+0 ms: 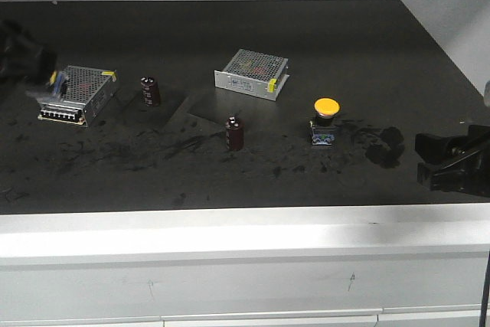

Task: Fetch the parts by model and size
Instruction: 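Lift the red-capped switch with the left gripper and retract, then lower the right gripper onto the yellow-capped switch and close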

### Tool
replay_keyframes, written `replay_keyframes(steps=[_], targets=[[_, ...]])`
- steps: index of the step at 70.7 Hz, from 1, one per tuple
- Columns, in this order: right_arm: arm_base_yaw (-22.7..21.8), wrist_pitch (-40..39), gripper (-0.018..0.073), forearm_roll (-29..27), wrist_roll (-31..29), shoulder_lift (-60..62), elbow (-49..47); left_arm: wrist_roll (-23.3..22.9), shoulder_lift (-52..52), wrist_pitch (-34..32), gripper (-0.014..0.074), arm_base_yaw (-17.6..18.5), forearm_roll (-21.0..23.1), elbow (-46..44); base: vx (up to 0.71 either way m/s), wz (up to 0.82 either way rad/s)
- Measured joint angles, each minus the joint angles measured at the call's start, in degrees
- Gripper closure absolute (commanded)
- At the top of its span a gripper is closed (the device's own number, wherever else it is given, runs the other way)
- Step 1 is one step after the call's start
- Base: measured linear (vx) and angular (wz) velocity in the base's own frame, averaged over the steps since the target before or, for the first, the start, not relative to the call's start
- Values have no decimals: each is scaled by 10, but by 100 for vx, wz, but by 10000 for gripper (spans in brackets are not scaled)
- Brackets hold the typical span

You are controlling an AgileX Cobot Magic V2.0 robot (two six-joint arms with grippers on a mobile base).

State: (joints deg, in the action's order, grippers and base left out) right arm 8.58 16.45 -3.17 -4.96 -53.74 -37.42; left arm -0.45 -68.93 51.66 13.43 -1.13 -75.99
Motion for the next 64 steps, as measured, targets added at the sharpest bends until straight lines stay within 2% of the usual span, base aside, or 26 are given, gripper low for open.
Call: replay_keyframes(steps=[16,29,48,64], targets=[[0,-1,97,0,0,0,0,0,180,-102,603,0,0,199,0,0],[0,2,97,-14,0,0,0,0,328,-113,602,0,0,309,0,0],[0,40,97,-26,0,-3,-22,0,490,-113,602,0,0,411,0,0],[0,124,97,-30,0,-74,-137,0,539,-102,602,0,0,431,0,0]])
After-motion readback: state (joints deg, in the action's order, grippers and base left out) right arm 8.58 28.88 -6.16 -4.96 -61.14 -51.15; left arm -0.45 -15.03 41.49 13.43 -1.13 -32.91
